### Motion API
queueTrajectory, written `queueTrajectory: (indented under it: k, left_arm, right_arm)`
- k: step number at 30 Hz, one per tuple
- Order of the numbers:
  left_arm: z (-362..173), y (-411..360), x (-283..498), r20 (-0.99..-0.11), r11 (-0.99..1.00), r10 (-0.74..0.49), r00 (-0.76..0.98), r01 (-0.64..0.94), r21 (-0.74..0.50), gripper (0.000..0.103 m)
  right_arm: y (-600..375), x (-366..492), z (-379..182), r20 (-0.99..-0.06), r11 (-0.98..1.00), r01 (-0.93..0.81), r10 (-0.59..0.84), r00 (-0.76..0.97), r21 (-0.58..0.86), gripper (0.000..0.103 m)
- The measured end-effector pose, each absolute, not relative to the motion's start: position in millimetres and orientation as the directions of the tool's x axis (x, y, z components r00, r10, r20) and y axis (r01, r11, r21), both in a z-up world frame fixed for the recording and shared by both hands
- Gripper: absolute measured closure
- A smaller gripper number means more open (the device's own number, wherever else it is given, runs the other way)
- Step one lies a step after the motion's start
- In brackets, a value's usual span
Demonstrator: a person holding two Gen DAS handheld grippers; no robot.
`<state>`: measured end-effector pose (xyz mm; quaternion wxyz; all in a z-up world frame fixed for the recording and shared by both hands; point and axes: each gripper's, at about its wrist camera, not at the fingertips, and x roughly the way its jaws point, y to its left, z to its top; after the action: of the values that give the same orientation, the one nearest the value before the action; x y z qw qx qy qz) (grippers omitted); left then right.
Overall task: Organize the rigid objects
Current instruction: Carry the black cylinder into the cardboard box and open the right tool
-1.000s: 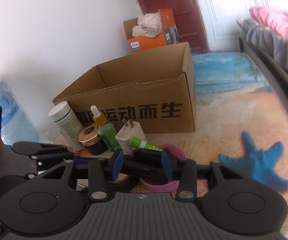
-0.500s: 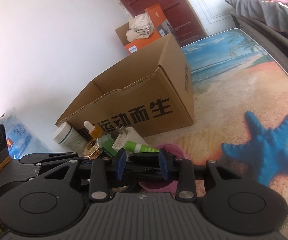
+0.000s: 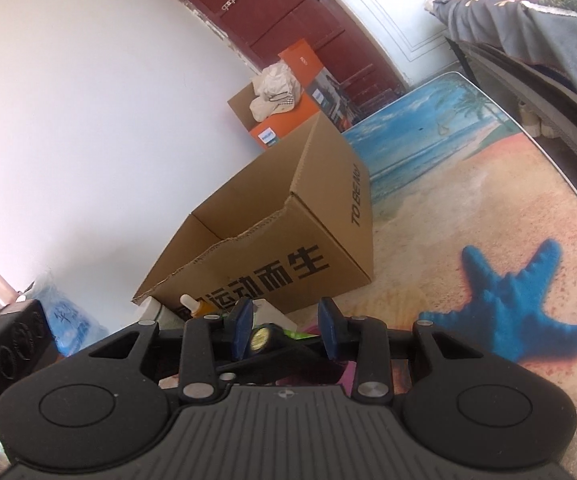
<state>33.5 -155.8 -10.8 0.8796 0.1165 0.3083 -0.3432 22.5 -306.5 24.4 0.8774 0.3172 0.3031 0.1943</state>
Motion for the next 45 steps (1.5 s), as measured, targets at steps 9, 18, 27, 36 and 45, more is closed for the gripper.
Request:
queueTrajectory:
  k: [9, 18, 27, 36, 45]
  left_arm:
    - [-23.9, -163.3, 35.4, -0.642, 0.726, -0.514, 0.569, 0.688, 0.029, 0.082]
    - [-25.1, -161.7, 29.9, -0.625, 0.730, -0.516, 0.585, 0.683, 0.036, 0.082]
    - [18.7, -139.8, 14.7, -0.518, 0.750, -0.548, 0.657, 0.660, 0.042, 0.082]
    - [108.6, -78.1, 59.1, -0.451, 0.857, -0.436, 0.779, 0.512, 0.057, 0.082]
    - [70.9, -47.7, 164.4, -0.686, 0.926, -0.264, 0.678, 0.378, 0.017, 0.082]
  right_arm:
    - [-288.7, 33.2, 25.2, -0.453, 0.769, -0.197, 0.539, 0.710, 0.608, 0.064]
    - [-272.8, 32.7, 26.8, -0.491, 0.819, -0.229, 0.512, 0.705, 0.525, 0.072]
    - [-256.1, 24.9, 79.8, -0.437, 0.838, -0.290, 0.499, 0.748, 0.462, 0.074]
    - [-192.3, 103.4, 166.8, -0.331, 0.744, -0.508, 0.656, 0.678, 0.433, 0.076]
    - [-125.3, 248.5, 122.1, -0.541, 0.695, -0.405, 0.717, 0.439, 0.594, 0.076]
